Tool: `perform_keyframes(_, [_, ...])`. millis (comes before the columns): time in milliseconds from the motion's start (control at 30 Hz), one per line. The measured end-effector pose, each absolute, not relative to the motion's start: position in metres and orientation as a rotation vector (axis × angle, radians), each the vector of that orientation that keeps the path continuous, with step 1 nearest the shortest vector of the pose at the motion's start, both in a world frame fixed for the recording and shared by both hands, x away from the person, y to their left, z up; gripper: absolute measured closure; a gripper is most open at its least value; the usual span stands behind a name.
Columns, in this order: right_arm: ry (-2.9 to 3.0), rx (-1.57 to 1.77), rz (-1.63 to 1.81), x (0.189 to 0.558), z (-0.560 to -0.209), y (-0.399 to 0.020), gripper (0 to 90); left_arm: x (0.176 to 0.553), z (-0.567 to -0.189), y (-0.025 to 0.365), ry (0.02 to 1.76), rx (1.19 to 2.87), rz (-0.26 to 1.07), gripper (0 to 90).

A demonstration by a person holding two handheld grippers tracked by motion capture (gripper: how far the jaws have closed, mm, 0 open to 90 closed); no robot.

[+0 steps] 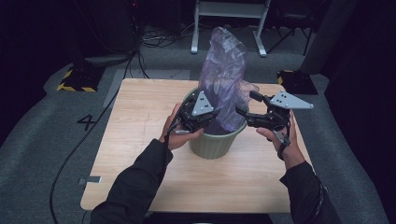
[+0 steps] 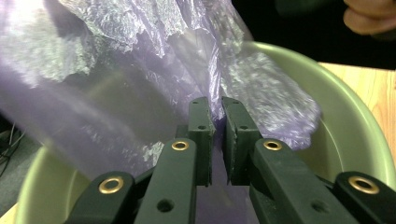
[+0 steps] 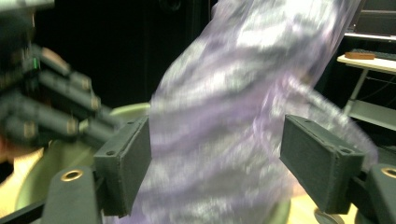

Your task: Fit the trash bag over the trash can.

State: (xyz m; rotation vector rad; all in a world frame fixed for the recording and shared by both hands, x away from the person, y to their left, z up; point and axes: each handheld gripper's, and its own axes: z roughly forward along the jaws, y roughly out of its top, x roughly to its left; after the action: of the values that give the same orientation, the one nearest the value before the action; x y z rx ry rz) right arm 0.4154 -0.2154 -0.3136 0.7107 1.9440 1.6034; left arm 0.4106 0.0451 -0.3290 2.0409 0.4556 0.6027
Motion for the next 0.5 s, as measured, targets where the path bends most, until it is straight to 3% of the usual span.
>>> perform_keyframes(200, [1.986, 0.701, 1.637, 0.42, -0.308, -0.192, 24.8, 0.404, -0.332, 0.045, 0.435, 2.038, 0.619, 80.1])
perform_keyframes(300, [2.001, 0.696, 1.613, 0.421, -0.308, -0.181, 36.6, 0.403, -0.332, 0.043, 0.431, 2.044, 0.619, 79.2])
perform_keyframes(433, [2.025, 0.669, 1.589, 0.421, -0.309, -0.171, 66.2, 0.401, -0.332, 0.043, 0.422, 2.041, 0.616, 78.6])
perform_keyframes(500, [2.023, 0.658, 1.586, 0.42, -0.31, -0.17, 74.8, 0.4, -0.332, 0.043, 0.419, 2.036, 0.607, 78.5])
